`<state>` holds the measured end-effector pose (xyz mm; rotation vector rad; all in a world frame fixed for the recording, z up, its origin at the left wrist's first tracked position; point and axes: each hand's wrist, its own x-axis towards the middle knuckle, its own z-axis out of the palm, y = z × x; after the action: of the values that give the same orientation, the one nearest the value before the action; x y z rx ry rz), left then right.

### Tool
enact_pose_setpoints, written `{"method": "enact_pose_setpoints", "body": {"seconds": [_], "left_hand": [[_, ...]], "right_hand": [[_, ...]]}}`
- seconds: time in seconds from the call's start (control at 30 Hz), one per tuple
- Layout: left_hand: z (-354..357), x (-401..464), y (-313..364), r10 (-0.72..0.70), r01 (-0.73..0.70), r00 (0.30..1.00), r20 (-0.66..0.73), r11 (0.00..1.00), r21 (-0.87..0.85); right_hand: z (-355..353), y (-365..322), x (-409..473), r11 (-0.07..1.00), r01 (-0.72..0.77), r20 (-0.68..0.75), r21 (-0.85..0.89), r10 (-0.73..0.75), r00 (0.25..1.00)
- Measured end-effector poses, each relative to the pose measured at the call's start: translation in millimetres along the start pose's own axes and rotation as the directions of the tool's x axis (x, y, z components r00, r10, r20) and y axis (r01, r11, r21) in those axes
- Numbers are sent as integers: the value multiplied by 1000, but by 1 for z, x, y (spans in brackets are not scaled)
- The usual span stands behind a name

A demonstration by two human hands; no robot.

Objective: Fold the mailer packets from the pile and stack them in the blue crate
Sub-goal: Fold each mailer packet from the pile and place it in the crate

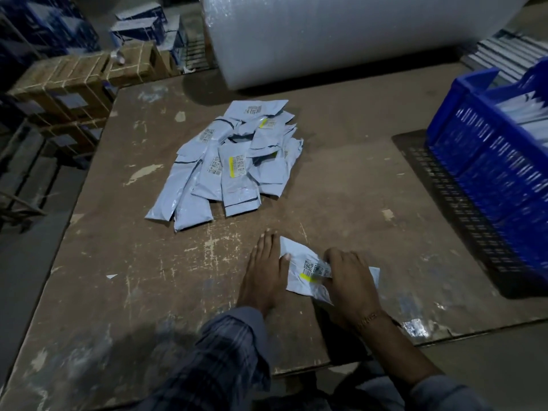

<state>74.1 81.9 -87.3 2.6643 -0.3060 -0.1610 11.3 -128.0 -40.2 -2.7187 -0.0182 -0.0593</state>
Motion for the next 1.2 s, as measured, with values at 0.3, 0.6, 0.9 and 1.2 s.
{"method": "enact_pose_setpoints", "body": {"seconds": [0.3,0.6,0.9,1.2], "left_hand": [[33,45,97,-58,39,995,83,976,215],[106,125,219,82,-144,967,242,958,249],[134,165,338,-192,154,958,212,971,184],[155,174,342,-307,270,925,224,946,182]], "right_hand": [[-131,64,23,999,-24,-253,47,36,967],[-309,161,22,999,29,-445,-21,-36,895],[-400,317,12,988,-130,-395,-81,88,914],[-417,420,28,881,-307,229,-360,402,886]]}}
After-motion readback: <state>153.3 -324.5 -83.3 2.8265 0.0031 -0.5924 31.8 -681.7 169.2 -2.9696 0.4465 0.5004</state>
